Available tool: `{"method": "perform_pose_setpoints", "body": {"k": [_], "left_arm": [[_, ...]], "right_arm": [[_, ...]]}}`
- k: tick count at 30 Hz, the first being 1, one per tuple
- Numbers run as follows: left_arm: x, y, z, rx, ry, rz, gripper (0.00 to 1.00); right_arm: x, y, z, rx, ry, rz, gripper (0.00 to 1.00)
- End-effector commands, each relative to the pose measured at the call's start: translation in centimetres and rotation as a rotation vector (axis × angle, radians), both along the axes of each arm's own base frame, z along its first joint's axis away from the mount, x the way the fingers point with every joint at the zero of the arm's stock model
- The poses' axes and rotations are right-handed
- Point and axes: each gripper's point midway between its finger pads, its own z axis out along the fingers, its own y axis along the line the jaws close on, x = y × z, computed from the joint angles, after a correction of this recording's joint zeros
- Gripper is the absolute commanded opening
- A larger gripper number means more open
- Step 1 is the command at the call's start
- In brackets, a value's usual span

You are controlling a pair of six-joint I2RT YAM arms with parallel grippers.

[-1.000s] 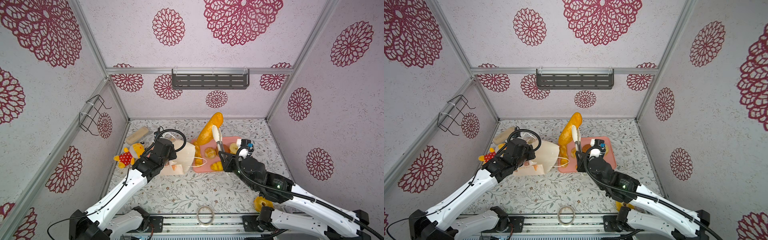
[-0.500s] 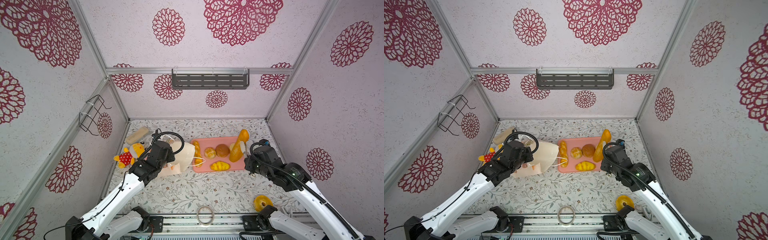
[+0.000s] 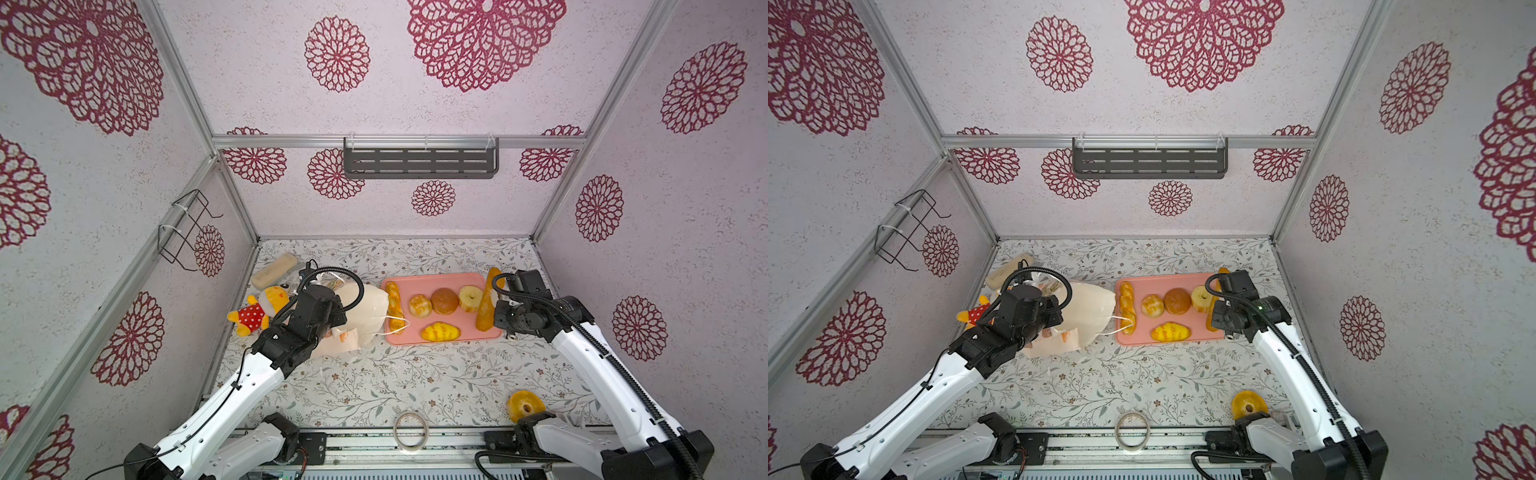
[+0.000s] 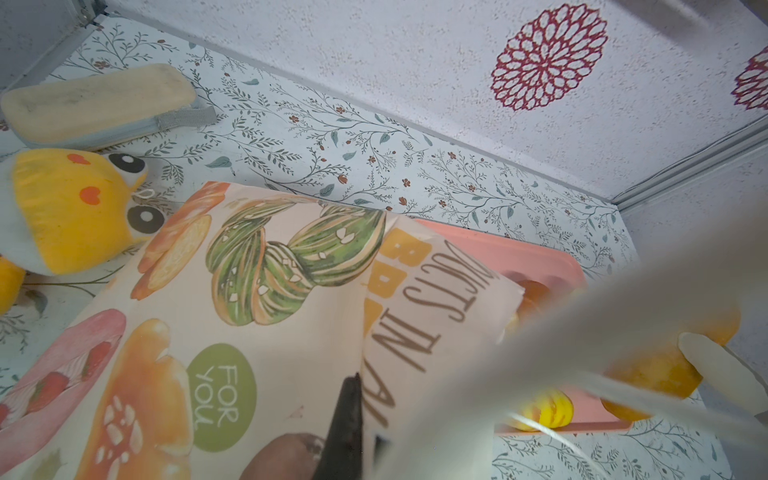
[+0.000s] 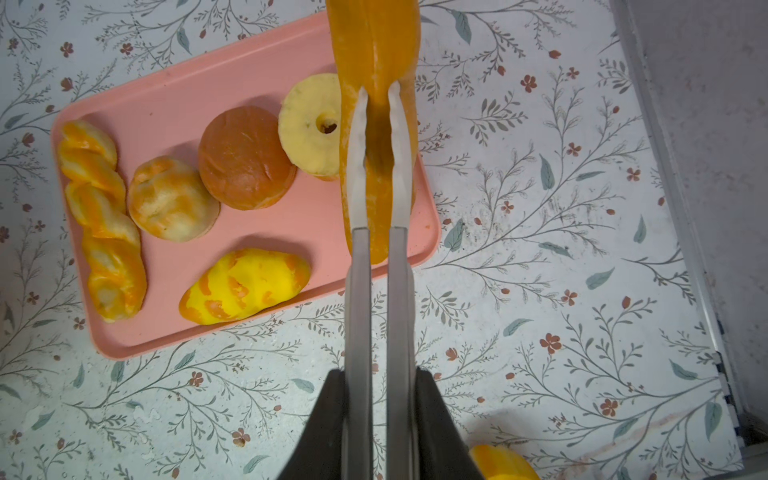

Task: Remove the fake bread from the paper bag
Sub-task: 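Carry the long yellow bread over the pink tray with the right tongs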

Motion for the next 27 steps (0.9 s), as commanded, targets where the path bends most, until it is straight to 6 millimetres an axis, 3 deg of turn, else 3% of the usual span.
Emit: {"method": "perform_pose_setpoints", "body": {"k": [1, 7, 20, 27], "left_arm": [[0.2, 0.4, 0.1, -0.005, -0.015, 0.015, 0.0], [0.3, 0.4, 0.1, -0.006, -0.012, 0.014, 0.0], [0.4, 0.3, 0.1, -0.007, -0.007, 0.017, 0.0], [0.6, 0.3, 0.2, 0.001, -0.004, 0.017, 0.0]], "right_arm": [[1.5, 1.8, 2.5, 0.083, -0.132, 0.095, 0.0], [1.6, 4.5, 2.5, 0.184, -0.147, 0.222, 0.0], [1.2, 5.1, -0.1, 0.191, -0.078, 0.261, 0.0], [0.9, 4.7, -0.9, 0.177, -0.052, 0.233, 0.09]]}}
